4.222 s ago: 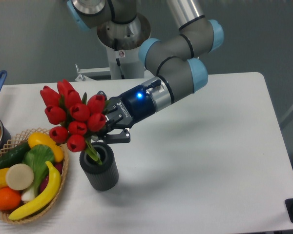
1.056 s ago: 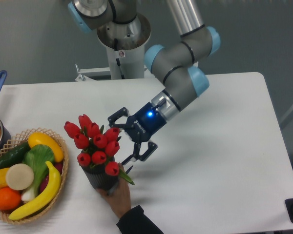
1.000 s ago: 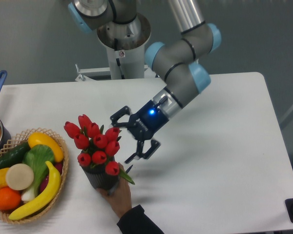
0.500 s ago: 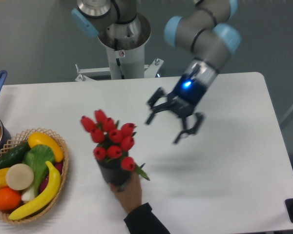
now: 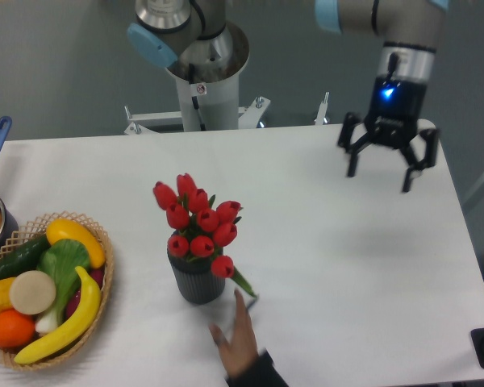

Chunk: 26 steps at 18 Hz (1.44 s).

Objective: Insert the flowers into the vase

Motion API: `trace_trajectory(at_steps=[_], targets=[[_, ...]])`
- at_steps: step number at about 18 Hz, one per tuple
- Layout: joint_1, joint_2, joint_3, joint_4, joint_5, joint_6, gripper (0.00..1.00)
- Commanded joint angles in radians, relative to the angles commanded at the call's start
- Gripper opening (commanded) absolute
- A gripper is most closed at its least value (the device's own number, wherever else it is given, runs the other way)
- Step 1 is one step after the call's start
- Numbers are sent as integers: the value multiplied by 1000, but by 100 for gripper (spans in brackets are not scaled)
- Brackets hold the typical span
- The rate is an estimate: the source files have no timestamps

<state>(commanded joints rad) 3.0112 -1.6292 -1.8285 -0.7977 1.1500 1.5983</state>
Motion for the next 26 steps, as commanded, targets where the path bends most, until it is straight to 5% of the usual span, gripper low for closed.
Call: trace_trajectory(at_steps=[2,9,13,26], targets=[[8,40,3,-37,85,8,100],[66,57,175,-461,157,155,100],[110,86,178,-572,183,310,100],[118,141,100,-583,214,364,100]])
